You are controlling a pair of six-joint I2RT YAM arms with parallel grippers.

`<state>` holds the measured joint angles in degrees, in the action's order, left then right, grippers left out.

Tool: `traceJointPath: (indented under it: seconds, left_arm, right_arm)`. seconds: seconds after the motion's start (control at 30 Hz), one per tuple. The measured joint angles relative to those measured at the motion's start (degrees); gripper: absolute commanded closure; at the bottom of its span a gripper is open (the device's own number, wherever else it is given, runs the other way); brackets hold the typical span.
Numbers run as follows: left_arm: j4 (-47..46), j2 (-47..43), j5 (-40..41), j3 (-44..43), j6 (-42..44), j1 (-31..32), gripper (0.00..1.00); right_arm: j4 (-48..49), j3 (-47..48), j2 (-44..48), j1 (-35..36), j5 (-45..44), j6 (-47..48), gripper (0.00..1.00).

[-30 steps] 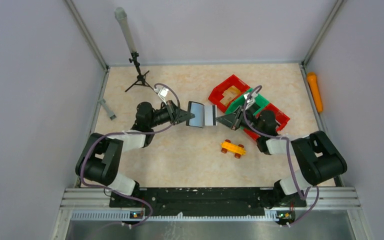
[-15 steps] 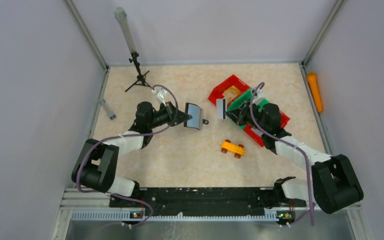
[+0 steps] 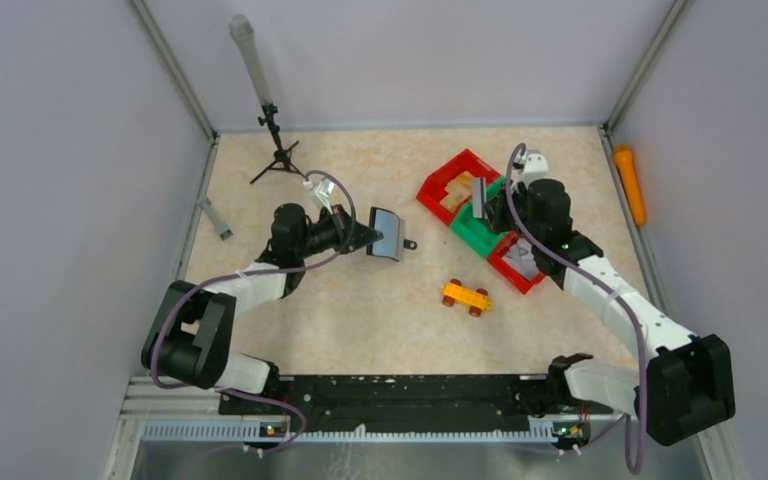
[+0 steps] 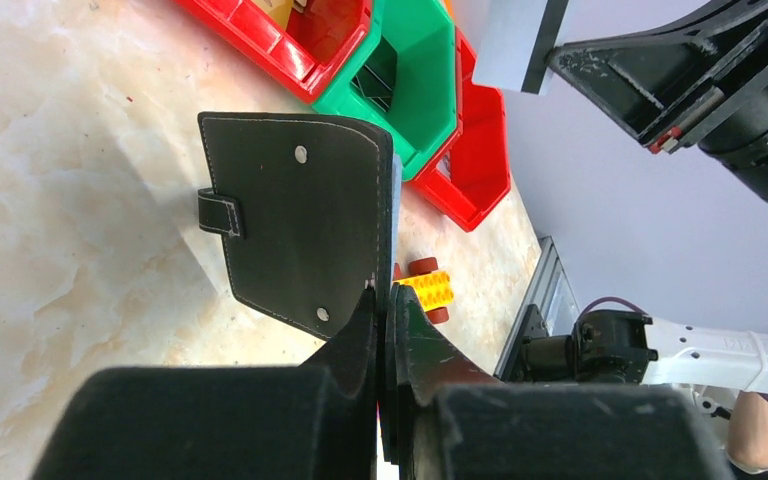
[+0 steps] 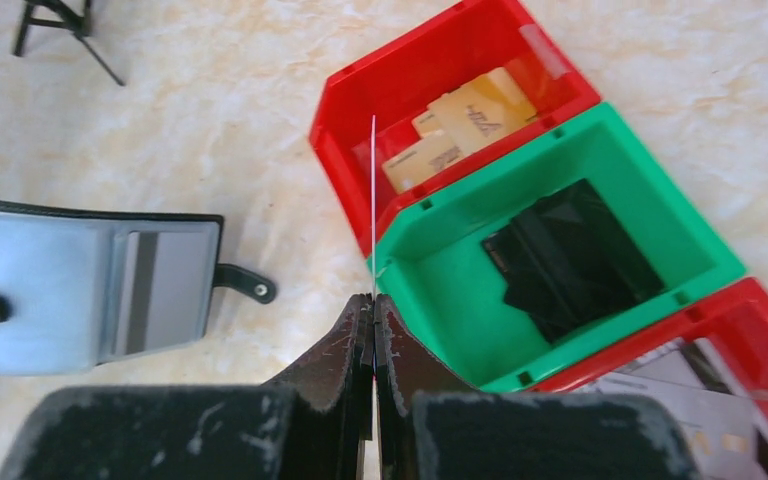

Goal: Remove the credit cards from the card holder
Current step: Place the credit card in the storage box.

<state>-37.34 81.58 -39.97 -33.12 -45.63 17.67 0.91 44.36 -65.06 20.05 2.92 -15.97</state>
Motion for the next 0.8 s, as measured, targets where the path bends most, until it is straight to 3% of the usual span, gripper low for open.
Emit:
traceJointPath:
  seconds: [0.23,0.43,0.6,0.8]
  left_arm:
    - [0.2,0.0,0.0,0.0,0.2,0.1,1.0]
    - [0.5,0.0,0.2,0.0,0.3,0.3,1.0]
    - [0.6,0.0,0.2,0.0,0.4,0.4,1.0]
    - [0.9,0.0,0.3,0.0,0.6,0.5,1.0]
  right_arm:
    - [-9.9,8.8,-4.5,0.0,-7.9,7.2,1.0]
    - [-19.4,17.1,-9.4,0.7,-19.4,7.5,1.0]
    - [-25.1,17.6,-8.5,1.6,-25.2,8.9,1.0]
    - [-27.6,13.7,-1.5,1.6,-23.6,17.9,1.0]
